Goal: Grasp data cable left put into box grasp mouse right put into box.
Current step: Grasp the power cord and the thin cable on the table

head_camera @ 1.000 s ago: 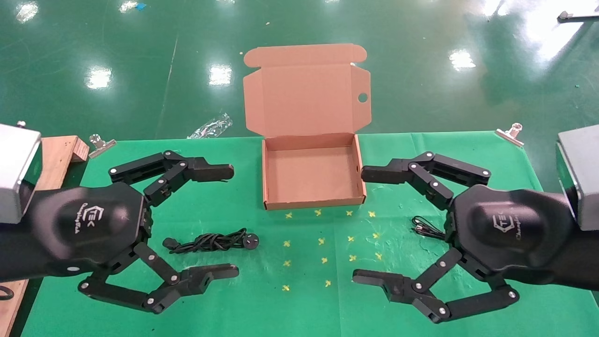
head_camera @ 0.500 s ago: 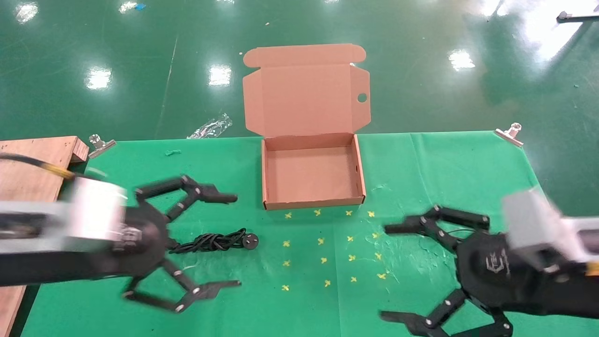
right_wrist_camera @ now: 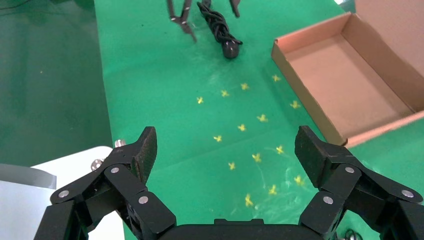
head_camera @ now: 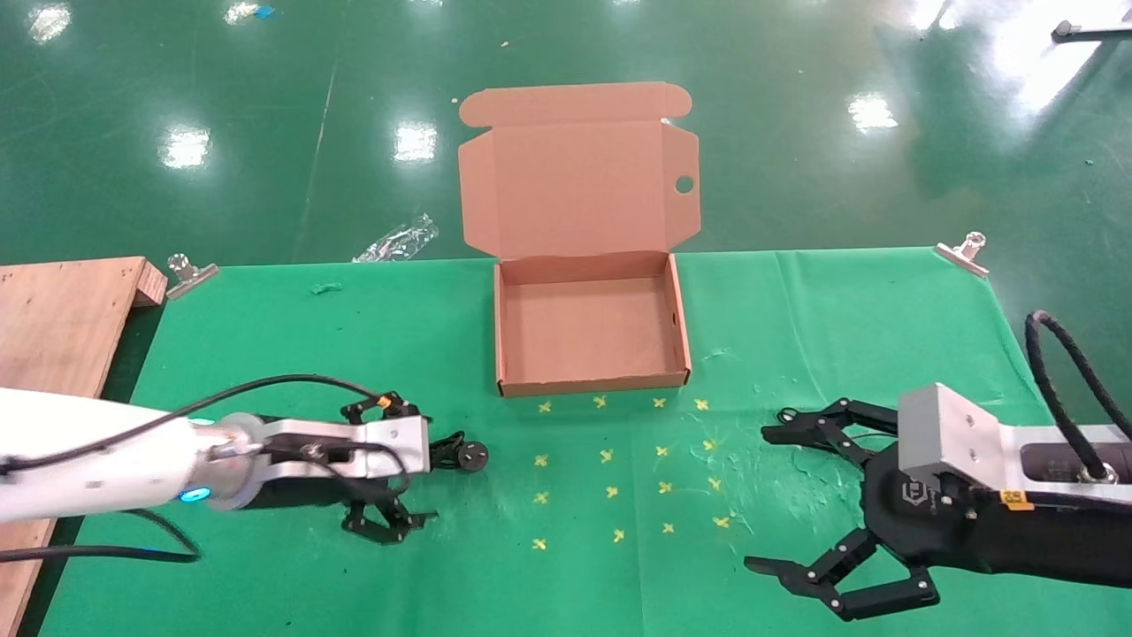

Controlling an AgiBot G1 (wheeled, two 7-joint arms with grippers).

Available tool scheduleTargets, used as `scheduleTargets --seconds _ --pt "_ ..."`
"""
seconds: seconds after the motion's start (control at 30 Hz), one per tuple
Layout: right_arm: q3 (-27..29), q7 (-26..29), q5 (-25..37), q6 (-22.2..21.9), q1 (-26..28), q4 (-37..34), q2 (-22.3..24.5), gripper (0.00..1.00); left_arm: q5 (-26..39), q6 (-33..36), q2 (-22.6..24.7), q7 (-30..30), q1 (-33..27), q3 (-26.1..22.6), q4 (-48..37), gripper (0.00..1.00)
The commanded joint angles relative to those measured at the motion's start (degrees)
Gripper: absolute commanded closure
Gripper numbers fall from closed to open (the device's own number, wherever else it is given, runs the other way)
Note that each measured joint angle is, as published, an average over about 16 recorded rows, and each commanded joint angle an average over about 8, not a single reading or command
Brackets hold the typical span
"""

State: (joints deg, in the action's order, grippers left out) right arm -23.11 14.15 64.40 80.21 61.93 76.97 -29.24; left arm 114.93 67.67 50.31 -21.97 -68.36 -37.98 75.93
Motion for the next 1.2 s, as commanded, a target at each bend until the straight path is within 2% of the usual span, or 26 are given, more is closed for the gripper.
scheduleTargets --seconds 0.03,0.13,0.23,0.6,1.2 --pt "0.2 -0.4 -0.1 -0.4 -0.7 0.1 0.4 0.00 6.7 -1.8 2.1 -3.8 -0.2 -1.7 -0.2 0.00" --pt "-0.1 -0.5 0.4 -0.4 -0.9 0.1 0.5 0.00 14.2 -2.3 4.2 -9.0 -0.6 -2.8 -1.1 0.00" --pt "-0.4 -0.4 1.3 -0.4 -0.8 0.1 0.3 0.00 17.1 -1.8 5.4 -12.2 -1.3 -3.0 -2.3 0.00" --pt "-1.3 0.6 2.9 -1.0 -0.3 -0.1 -0.7 0.00 8.2 4.1 5.1 -13.6 -4.1 -0.5 -4.4 0.00" --pt "-2.7 2.8 6.1 -0.6 -0.1 -0.2 0.2 0.00 8.8 1.4 7.6 -13.2 -4.1 -0.7 -7.4 0.00"
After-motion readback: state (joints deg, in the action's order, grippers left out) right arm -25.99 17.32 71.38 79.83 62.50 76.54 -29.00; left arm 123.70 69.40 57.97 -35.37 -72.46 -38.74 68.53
